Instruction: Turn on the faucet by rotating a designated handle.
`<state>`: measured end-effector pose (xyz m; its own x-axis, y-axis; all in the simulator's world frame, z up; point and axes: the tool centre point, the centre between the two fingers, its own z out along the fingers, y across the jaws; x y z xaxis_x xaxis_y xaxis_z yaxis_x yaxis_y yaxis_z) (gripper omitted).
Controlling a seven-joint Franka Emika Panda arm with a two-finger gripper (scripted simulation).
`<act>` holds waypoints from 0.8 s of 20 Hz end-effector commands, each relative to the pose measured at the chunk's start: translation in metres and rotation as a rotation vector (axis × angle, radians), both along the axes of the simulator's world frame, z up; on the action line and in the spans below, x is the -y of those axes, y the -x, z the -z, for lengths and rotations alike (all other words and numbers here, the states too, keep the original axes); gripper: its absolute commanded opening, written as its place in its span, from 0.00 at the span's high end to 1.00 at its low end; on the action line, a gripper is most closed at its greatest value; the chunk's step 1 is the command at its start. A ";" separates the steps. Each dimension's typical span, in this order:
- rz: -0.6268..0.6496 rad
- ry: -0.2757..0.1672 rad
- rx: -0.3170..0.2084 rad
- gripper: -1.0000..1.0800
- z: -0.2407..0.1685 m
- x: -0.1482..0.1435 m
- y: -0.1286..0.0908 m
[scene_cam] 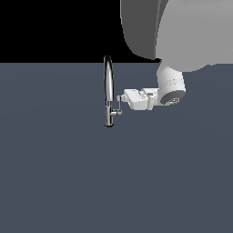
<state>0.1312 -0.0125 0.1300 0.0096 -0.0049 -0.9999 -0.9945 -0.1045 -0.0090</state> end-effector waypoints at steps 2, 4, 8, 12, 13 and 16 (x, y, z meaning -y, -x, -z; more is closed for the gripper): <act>0.008 -0.008 -0.007 1.00 0.003 -0.001 -0.001; 0.006 -0.006 -0.005 1.00 0.002 -0.001 -0.001; 0.006 -0.005 -0.004 1.00 0.002 -0.001 -0.001; 0.006 -0.005 -0.004 1.00 0.001 -0.001 0.003; 0.006 -0.005 -0.004 1.00 0.001 -0.001 0.004; 0.006 -0.005 -0.004 1.00 0.000 -0.001 0.009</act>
